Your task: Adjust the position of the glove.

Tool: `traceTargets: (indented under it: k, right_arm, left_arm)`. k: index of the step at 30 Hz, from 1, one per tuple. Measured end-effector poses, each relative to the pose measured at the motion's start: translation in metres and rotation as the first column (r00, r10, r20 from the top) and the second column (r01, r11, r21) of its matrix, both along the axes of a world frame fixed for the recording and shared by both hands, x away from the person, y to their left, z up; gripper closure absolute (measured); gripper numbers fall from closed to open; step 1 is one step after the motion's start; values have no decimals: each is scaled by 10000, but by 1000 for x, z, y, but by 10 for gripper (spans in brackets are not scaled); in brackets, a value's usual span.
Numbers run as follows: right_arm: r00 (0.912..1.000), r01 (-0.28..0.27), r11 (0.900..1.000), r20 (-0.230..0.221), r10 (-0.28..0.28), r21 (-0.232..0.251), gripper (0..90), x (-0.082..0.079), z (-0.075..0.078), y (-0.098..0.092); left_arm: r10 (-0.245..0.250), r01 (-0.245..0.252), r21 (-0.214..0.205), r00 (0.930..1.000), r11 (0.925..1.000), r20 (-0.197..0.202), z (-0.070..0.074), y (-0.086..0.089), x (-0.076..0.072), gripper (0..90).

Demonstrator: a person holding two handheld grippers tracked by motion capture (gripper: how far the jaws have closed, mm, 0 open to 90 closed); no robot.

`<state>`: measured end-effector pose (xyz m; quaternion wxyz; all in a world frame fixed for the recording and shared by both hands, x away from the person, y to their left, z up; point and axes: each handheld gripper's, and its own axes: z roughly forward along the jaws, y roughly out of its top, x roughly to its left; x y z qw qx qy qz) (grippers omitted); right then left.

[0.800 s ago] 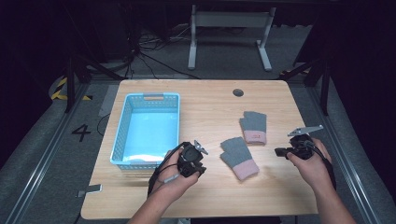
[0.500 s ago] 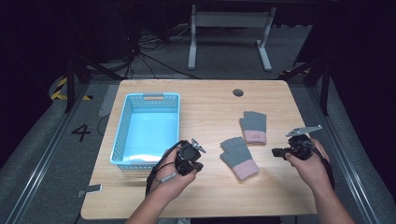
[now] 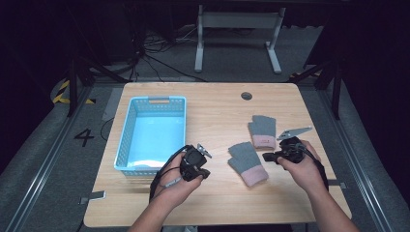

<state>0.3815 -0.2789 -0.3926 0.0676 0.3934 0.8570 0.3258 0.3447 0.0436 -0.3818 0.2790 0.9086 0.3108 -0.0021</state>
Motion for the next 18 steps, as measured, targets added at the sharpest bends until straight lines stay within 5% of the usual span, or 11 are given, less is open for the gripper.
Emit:
traceTargets:
  k: [10,18]
  right_arm:
    - [9923,-1235,9904,-211,1224,-619,900,9,-19,60]
    - [9892,-1467,9837,-213,1453,-1043,900,19,-28,86]
  left_arm:
    - [-30,30,-56,10000,10000,-36,-3,0,2,871]
    - [-20,19,-113,9999,9999,-120,-3,1,2,841]
